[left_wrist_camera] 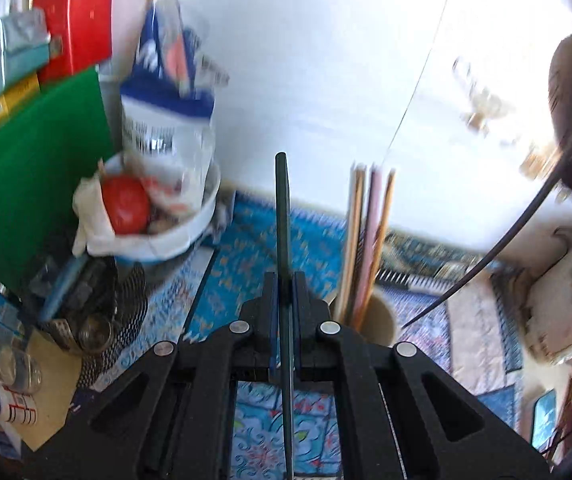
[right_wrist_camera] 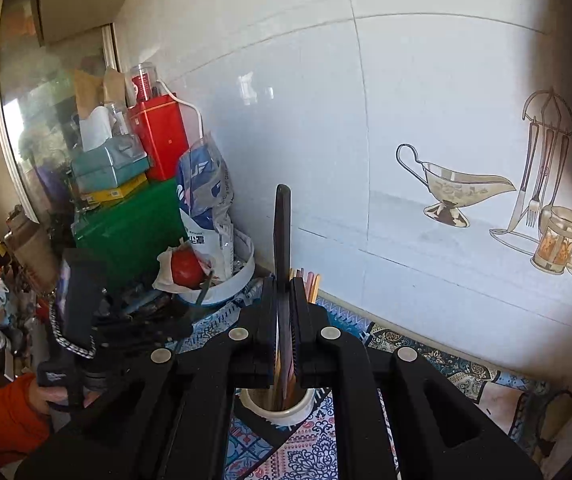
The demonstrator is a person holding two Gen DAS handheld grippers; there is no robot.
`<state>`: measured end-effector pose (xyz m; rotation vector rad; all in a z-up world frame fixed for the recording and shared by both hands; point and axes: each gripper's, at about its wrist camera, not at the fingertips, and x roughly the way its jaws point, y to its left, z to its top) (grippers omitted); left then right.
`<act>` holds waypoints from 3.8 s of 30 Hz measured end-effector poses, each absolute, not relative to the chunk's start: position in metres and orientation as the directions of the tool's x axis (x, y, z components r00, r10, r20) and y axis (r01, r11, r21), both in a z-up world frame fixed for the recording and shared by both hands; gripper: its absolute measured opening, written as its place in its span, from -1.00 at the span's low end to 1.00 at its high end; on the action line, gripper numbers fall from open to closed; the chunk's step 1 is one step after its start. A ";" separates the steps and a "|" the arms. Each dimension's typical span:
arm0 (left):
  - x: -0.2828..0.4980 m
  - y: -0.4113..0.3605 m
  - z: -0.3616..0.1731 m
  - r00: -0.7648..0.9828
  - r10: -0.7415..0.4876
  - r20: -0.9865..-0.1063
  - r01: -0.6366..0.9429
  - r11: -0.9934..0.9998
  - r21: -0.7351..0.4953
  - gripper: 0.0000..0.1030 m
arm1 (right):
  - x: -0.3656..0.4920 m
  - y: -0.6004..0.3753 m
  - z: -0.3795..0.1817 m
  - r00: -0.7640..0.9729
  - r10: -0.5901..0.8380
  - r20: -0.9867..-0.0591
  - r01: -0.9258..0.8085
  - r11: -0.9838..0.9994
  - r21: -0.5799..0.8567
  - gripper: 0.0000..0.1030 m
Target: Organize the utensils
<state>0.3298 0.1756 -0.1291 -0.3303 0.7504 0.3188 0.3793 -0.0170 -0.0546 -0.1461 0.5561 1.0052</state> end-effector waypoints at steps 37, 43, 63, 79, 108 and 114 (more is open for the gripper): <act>0.440 0.150 -0.180 0.788 0.260 -0.559 -0.359 0.931 -0.074 -0.92 | 0.434 0.012 -0.130 0.252 0.723 -0.644 -0.853 0.480 0.205 -0.89; 0.429 0.165 -0.178 0.772 0.149 -0.618 -0.329 0.926 -0.187 -0.92 | 0.432 0.010 -0.129 0.244 0.710 -0.661 -0.851 0.483 0.205 -0.89; 0.274 0.096 -0.042 0.865 0.117 -0.487 -0.200 0.972 -0.121 -0.49 | 0.297 -0.081 0.001 0.498 0.774 -0.392 -0.826 0.561 0.058 -0.77; 0.085 0.025 0.030 0.975 0.162 -0.151 -0.169 0.985 -0.030 0.83 | 0.121 -0.168 0.052 0.784 0.617 -0.064 -0.616 0.787 0.037 0.59; 0.058 0.022 0.005 0.960 0.206 -0.192 -0.218 0.975 -0.042 0.98 | 0.093 -0.183 0.033 0.821 0.552 -0.143 -0.553 0.832 0.035 1.00; 0.064 0.022 0.004 0.956 0.213 -0.200 -0.226 0.973 -0.047 0.98 | 0.098 -0.180 0.033 0.814 0.561 -0.152 -0.563 0.826 0.028 1.00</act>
